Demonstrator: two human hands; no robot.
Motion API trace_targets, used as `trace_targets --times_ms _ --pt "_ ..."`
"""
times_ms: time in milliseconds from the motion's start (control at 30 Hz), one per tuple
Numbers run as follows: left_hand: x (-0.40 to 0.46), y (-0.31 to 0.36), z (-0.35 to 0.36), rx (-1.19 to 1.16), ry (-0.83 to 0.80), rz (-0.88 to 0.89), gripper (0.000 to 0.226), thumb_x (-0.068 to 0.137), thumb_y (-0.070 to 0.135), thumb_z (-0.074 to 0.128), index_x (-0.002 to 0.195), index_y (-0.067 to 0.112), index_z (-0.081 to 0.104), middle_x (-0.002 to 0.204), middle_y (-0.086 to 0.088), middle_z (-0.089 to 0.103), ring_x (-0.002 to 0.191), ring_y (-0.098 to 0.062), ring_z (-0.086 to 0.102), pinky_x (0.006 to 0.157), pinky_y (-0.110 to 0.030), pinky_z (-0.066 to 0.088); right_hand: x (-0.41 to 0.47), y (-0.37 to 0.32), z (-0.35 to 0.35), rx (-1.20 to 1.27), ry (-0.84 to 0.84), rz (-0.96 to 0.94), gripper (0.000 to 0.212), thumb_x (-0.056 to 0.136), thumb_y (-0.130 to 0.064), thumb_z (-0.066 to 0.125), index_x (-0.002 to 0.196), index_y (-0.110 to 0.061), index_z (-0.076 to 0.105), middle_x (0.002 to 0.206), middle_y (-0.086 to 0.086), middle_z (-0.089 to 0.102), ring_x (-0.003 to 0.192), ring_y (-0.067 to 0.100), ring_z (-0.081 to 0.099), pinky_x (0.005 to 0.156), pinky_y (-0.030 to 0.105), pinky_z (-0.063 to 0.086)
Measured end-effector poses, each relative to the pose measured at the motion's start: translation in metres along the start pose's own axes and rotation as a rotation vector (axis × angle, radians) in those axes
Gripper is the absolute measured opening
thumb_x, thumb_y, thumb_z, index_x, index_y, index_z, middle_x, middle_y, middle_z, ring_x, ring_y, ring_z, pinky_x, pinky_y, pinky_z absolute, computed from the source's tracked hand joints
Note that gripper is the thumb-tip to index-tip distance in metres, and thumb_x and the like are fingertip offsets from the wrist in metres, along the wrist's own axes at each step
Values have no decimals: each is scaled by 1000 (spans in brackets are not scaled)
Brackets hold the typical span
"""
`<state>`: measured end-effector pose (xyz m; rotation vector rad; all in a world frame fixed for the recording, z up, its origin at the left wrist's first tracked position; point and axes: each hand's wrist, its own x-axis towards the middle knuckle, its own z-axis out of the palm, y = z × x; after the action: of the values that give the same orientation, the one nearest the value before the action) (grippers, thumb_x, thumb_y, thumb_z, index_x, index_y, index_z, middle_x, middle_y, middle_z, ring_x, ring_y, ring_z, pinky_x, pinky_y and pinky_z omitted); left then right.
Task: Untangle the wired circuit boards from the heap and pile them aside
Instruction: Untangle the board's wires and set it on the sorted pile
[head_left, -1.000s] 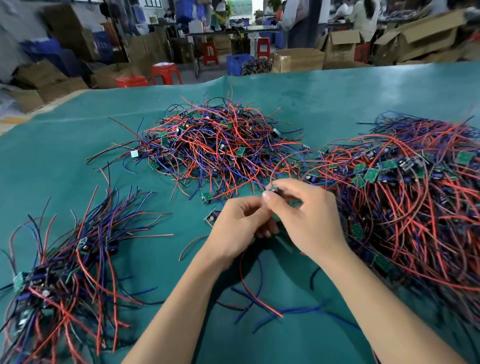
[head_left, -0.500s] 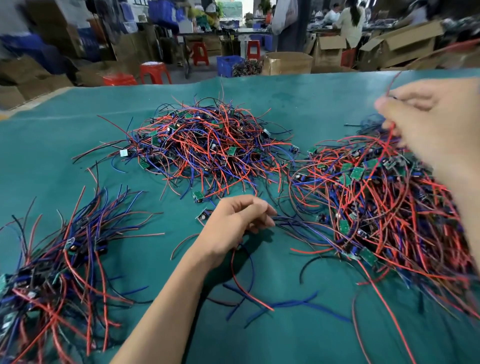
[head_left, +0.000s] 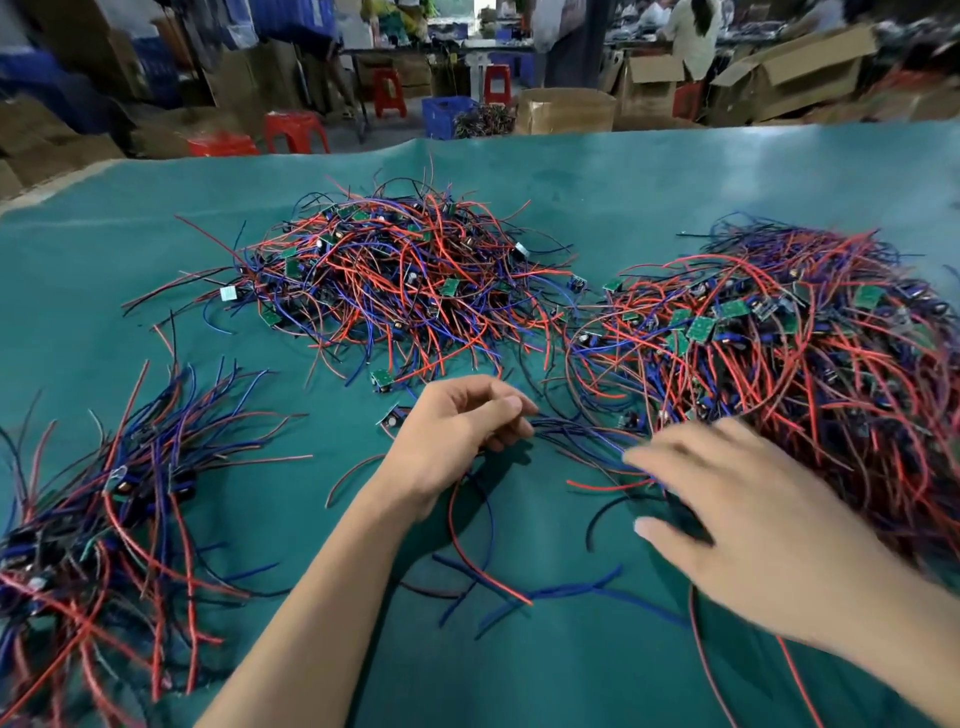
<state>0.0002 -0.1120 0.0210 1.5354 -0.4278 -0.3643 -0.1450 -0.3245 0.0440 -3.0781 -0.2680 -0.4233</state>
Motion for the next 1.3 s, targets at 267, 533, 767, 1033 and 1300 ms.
trace_targets --times_ms 267,533,767,1033,1300 --pt "1 0 1 5 2 7 24 97 5 56 81 13 72 75 -5 72 70 -15 59 64 -20 45 4 34 33 -119 129 -16 59 51 20 82 103 -7 76 104 5 69 82 34 60 70 52 57" --pt "-1 1 0 -4 6 -1 21 97 4 56 83 10 71 76 -7 72 73 -18 60 66 -23 46 20 57 42 -132 250 52 53 53 21 79 100 -4 77 99 6 68 83 36 57 75 53 57" --pt "1 0 2 30 23 -4 20 96 2 55 85 7 70 76 -8 72 73 -17 61 65 -20 46 43 12 31 -174 291 32 26 73 -23 58 90 -12 75 111 6 62 97 35 52 78 46 45" --pt "1 0 0 44 16 -6 17 97 1 54 90 1 70 79 -10 72 75 -18 61 66 -21 46 58 32 42 -300 110 66 38 93 -32 48 96 -9 78 112 9 73 108 36 62 82 48 52" --pt "2 1 2 44 18 -22 18 96 0 54 88 4 70 79 -12 71 68 -14 58 65 -20 46 121 -1 23 -217 177 41 40 86 -34 41 90 -16 77 105 3 68 99 32 56 85 43 50"
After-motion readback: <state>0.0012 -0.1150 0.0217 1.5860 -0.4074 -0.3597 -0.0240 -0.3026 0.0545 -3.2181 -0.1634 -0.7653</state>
